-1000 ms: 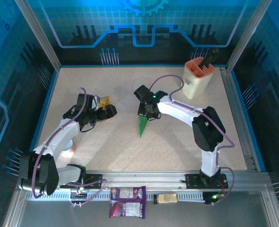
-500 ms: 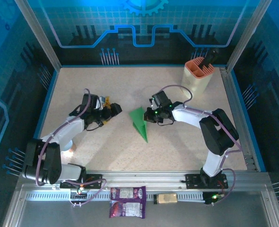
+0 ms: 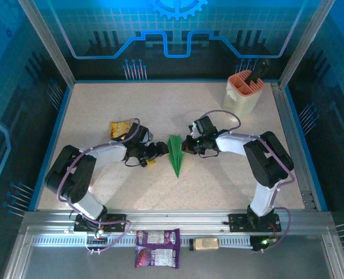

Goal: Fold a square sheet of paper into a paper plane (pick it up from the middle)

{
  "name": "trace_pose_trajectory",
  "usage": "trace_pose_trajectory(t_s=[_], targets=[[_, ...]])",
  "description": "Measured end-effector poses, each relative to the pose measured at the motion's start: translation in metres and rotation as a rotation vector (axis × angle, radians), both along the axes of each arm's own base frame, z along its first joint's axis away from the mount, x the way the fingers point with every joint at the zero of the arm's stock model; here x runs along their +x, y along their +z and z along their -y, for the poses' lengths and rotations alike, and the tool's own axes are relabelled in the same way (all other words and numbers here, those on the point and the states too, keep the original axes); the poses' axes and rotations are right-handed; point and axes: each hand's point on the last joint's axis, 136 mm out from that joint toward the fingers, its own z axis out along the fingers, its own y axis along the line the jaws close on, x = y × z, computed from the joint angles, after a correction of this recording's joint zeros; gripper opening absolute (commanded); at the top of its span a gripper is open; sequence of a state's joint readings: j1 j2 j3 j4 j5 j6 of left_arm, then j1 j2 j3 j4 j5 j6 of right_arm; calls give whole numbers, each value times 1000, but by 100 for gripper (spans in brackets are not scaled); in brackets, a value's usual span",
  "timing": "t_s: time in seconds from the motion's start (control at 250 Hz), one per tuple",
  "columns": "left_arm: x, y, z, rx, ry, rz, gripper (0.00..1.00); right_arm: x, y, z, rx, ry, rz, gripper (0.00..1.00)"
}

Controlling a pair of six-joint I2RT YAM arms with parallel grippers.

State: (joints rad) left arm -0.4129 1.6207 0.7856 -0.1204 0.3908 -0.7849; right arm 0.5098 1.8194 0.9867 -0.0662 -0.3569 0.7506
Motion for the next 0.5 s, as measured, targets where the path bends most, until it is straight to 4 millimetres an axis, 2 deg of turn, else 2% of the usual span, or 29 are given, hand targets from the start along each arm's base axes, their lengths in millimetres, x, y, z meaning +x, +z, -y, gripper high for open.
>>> trace_pose_trajectory(t_s=[0.076, 0.224, 0.503], targets=[[0, -6, 3, 2, 5, -23, 71, 0, -2, 0, 1, 1, -1, 0], [3, -9, 4, 5, 20, -51, 64, -1, -4, 0, 0, 2, -7, 0], [10, -11, 9, 1, 22, -85, 59, -2, -7, 0, -4, 2, -14, 0]])
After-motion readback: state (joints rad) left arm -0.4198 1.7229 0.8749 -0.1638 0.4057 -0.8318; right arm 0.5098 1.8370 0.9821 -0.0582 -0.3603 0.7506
